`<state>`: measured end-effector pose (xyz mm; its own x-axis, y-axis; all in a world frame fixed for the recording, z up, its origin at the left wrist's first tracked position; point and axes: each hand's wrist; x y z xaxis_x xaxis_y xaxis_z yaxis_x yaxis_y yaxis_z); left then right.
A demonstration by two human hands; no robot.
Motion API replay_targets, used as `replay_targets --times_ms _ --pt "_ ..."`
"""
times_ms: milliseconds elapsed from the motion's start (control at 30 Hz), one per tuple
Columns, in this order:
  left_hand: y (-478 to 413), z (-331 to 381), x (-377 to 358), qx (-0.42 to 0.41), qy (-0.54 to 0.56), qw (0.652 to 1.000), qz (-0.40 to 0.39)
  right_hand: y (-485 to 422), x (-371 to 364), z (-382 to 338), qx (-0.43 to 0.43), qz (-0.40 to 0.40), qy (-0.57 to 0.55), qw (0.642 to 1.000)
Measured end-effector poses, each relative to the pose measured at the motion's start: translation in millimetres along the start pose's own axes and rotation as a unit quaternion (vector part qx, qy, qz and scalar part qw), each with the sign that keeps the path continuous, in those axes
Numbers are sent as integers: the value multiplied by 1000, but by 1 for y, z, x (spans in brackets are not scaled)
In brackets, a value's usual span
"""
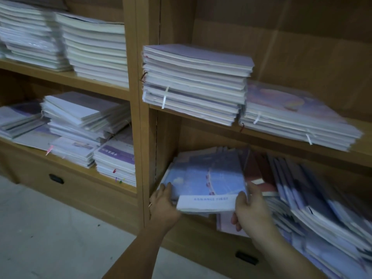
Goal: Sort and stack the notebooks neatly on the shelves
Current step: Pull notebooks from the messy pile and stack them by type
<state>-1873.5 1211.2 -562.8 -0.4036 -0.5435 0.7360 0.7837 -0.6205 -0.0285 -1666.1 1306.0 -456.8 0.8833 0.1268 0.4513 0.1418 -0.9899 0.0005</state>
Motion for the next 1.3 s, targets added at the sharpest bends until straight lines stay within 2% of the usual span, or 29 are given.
replay_targets --times_ms 100,167,233,267,367,467,567,667,733,867,1000,1133,1300 --pt "0 -1 4 24 28 999 -13 -1 -8 10 29 -9 16 999" --pt "-3 -8 5 58 130 990 -4 0 -9 10 80 22 32 996" --pt "-4 -20 3 109 249 962 28 -2 -10 6 150 74 79 983" --pt "-4 -24 3 133 275 952 33 -5 -11 2 180 95 122 971" --pt "5 -11 19 209 268 940 18 -16 -27 -11 223 97 267 933" --pt "10 1 23 193 264 945 29 -17 -48 -20 222 50 377 898" --pt "4 2 15 170 251 951 65 -20 -58 -19 225 59 420 877" --pt "2 7 16 195 295 934 38 -21 -61 -17 226 75 429 871" --pt "0 12 13 203 328 923 -17 -22 -58 -16 227 78 413 879" --pt "7 15 18 170 325 926 -89 -15 -39 -17 207 67 343 914" --pt "34 7 21 162 301 926 -159 23 -16 0 152 37 177 972" --pt "49 9 17 151 290 941 -91 51 -4 19 100 -8 111 989" --pt "50 14 19 207 339 913 -94 47 14 23 34 -23 98 994"
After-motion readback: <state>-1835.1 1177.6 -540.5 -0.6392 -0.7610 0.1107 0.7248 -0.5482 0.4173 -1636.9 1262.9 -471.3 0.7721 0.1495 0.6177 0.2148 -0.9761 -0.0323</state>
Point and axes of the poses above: each hand's wrist, its own y-axis away from the middle knuckle, its own x-axis out of the back of the hand, z = x × y, and after that the axes turned 13 degrees about z, right-handed
